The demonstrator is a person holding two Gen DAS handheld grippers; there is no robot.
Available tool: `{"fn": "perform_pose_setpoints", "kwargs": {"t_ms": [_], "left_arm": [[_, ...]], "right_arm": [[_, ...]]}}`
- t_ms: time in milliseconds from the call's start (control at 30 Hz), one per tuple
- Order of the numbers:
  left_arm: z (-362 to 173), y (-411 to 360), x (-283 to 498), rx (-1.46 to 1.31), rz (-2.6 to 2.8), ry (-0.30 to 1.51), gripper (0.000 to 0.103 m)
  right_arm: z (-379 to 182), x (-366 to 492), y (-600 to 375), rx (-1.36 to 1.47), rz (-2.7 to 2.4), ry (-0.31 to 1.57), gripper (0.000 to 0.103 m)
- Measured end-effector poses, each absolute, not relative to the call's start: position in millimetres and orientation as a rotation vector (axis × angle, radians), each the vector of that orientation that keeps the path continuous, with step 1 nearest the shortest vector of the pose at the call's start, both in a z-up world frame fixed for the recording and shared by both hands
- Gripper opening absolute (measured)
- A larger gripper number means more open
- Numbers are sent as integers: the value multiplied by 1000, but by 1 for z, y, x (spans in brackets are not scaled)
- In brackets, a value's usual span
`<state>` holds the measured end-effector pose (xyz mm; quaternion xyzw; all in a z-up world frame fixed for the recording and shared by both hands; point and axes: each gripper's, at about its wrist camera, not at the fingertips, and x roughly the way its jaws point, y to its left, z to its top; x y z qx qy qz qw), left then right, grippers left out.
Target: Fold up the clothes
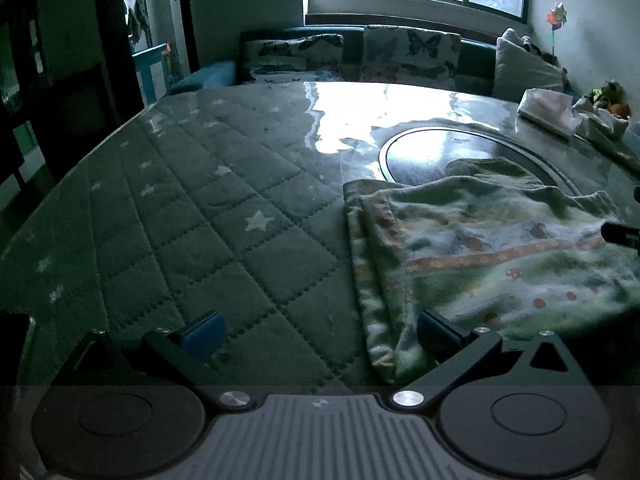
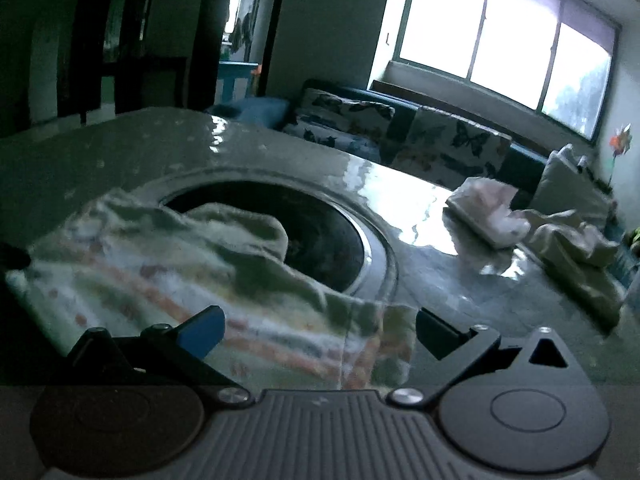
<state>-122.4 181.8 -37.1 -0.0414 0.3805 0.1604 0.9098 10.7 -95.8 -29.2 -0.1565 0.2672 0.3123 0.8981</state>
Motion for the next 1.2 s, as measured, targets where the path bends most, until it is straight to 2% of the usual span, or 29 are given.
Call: {"fn": "perform_pose_setpoints", "kwargs": {"t_ms": [200,267,367,700,1200], "left_arm": [[-31,186,-117,-73,355,770,103],[-30,185,-112,-63,352,766,103],[-25,186,-104,-45,346,748,103],[-14,177,-57,-13,294,687,102],[-43,160,12,20,254,751,103]], "right_arm": [[-31,43,-95,-177,722,655,84],[-36,52,-91,-170,739,697,73],[-45,61,-86,-168,749,738,67],[-45,65,-75,-208,719,718,66],[-49,71,-52,-241,694,716,69]]}}
